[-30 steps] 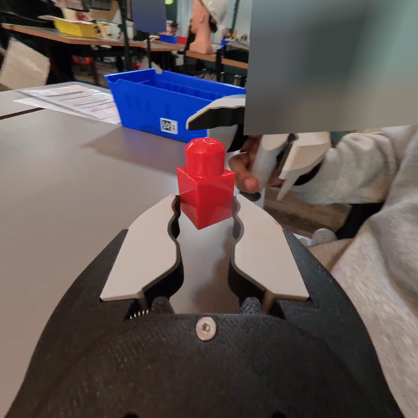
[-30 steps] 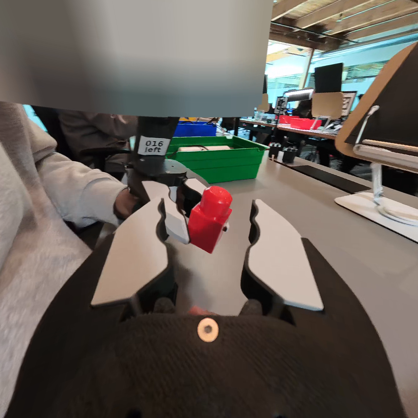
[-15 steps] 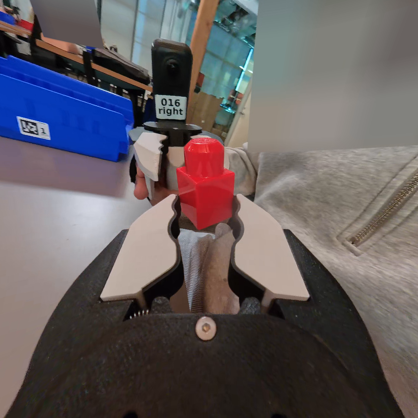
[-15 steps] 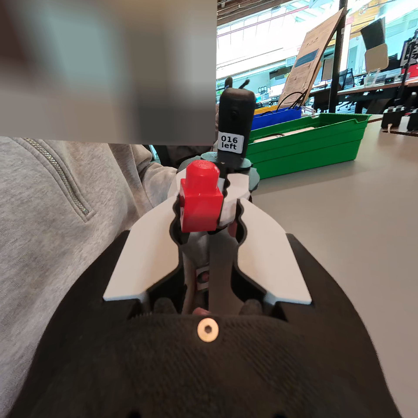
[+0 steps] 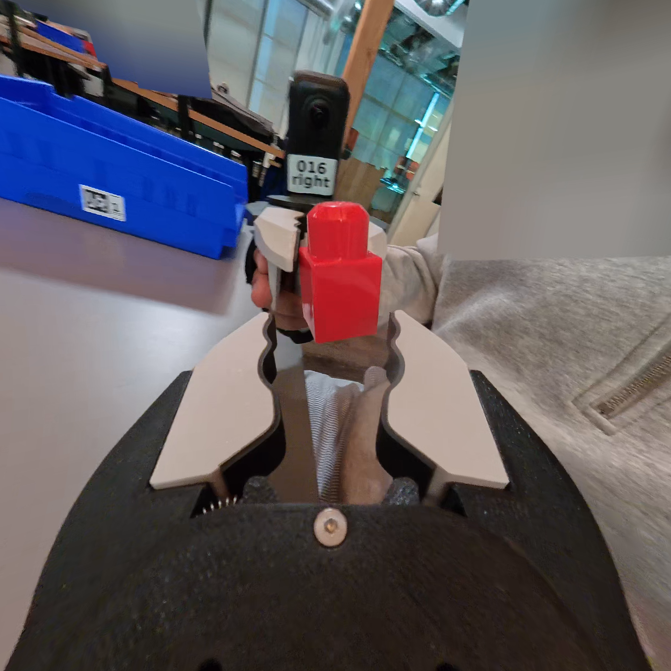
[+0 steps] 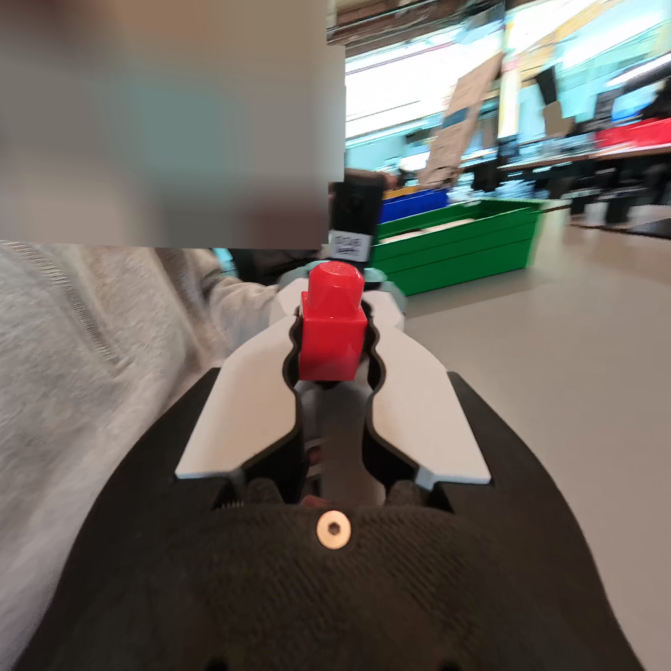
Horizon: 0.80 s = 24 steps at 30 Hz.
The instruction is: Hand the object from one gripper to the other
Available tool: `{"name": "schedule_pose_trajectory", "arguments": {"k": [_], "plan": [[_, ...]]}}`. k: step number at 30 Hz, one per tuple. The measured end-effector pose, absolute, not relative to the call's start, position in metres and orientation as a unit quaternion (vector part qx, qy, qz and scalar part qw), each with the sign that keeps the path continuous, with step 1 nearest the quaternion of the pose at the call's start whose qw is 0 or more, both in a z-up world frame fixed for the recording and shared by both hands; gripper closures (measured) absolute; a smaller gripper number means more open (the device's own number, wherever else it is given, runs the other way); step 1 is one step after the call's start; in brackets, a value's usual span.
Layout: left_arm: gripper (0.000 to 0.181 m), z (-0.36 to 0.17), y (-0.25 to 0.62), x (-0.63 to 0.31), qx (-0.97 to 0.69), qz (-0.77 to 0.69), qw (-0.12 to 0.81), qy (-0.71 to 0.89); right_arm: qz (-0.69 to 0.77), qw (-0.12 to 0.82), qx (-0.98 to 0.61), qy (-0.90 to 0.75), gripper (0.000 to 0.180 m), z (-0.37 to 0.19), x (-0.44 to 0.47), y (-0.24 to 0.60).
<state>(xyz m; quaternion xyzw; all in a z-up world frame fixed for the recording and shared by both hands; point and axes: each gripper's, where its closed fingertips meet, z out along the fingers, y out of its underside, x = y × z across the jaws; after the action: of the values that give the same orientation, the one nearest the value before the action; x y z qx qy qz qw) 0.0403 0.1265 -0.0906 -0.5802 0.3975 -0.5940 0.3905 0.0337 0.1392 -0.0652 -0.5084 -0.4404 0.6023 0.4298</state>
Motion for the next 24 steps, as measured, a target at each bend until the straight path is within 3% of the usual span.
{"name": "schedule_pose_trajectory", "arguments": {"k": [6,12,17,24], "plan": [[0.129,-0.094,0.154,0.031,-0.615,-0.519,0.461,0.374,0.492,0.509,-0.539,-0.457,0.145,-0.071,0.032,0.155],[0.145,-0.098,0.148,0.035,-0.611,-0.506,0.458,0.402,0.459,0.512,-0.543,-0.482,0.145,-0.079,0.023,0.150],[0.146,-0.097,0.145,0.036,-0.604,-0.508,0.457,0.411,0.483,0.505,-0.538,-0.472,0.144,-0.076,0.024,0.147],[0.146,-0.102,0.148,0.035,-0.617,-0.490,0.457,0.412,0.492,0.524,-0.538,-0.440,0.122,-0.067,0.029,0.155]]}}
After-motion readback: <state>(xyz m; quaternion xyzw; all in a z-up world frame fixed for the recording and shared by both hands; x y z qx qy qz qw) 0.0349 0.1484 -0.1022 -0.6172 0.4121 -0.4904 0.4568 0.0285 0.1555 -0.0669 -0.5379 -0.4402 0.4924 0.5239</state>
